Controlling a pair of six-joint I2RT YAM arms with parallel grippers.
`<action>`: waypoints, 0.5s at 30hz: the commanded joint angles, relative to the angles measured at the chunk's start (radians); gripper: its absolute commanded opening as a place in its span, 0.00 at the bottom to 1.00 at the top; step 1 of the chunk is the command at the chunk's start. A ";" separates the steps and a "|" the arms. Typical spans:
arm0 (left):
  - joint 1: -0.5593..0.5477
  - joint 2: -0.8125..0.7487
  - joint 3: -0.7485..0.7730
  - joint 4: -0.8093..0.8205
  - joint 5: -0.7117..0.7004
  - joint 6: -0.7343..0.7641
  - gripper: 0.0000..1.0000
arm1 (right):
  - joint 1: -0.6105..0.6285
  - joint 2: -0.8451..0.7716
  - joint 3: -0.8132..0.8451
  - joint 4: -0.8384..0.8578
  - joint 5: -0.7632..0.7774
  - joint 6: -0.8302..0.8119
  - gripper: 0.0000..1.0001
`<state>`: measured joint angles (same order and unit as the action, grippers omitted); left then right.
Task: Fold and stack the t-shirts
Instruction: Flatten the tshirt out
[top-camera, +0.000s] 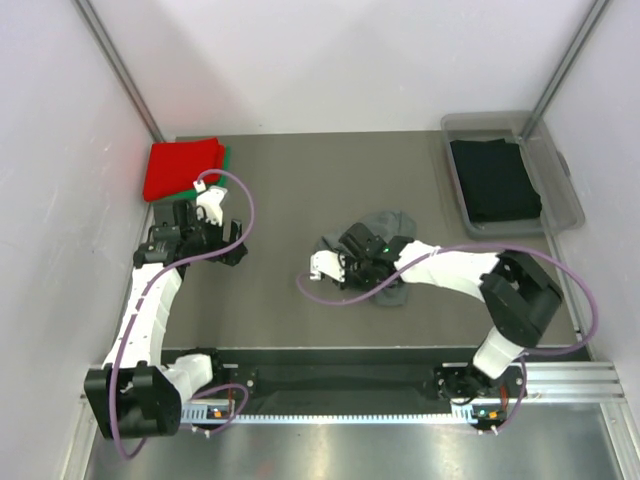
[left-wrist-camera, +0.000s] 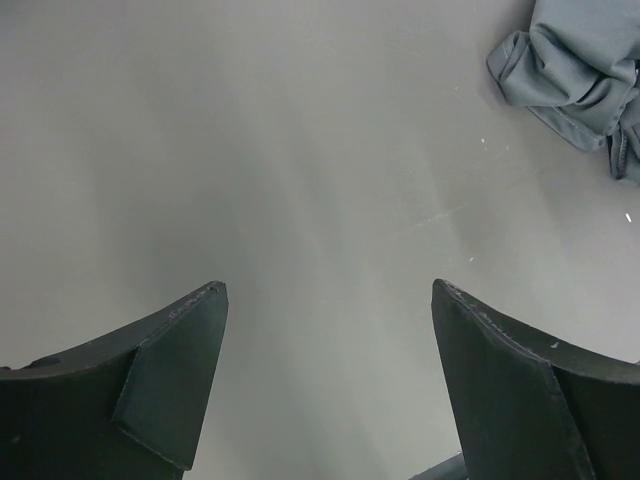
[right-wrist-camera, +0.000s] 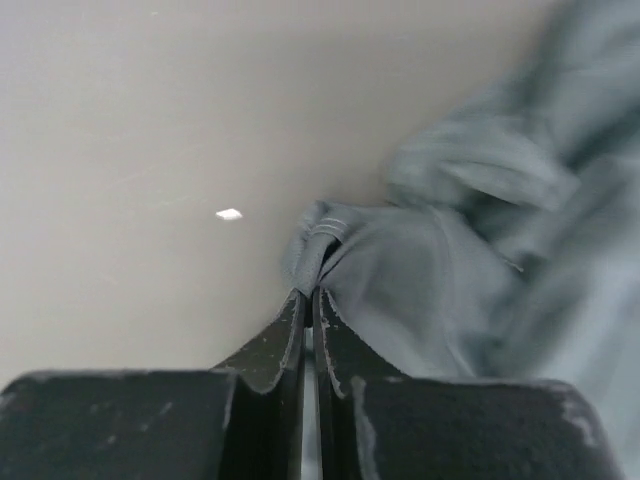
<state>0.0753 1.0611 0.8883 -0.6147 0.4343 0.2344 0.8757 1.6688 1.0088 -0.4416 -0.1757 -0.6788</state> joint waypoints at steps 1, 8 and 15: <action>0.006 0.028 0.008 0.007 0.035 0.000 0.87 | 0.020 -0.171 0.088 -0.011 0.079 -0.024 0.00; -0.064 0.178 0.138 -0.057 0.090 0.025 0.83 | -0.117 -0.397 0.407 -0.198 0.147 -0.140 0.00; -0.390 0.384 0.284 -0.125 -0.060 0.124 0.79 | -0.366 -0.465 0.327 0.003 0.266 -0.249 0.00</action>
<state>-0.2314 1.3918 1.1156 -0.6991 0.4133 0.2939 0.5713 1.1740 1.3956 -0.4778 0.0231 -0.8669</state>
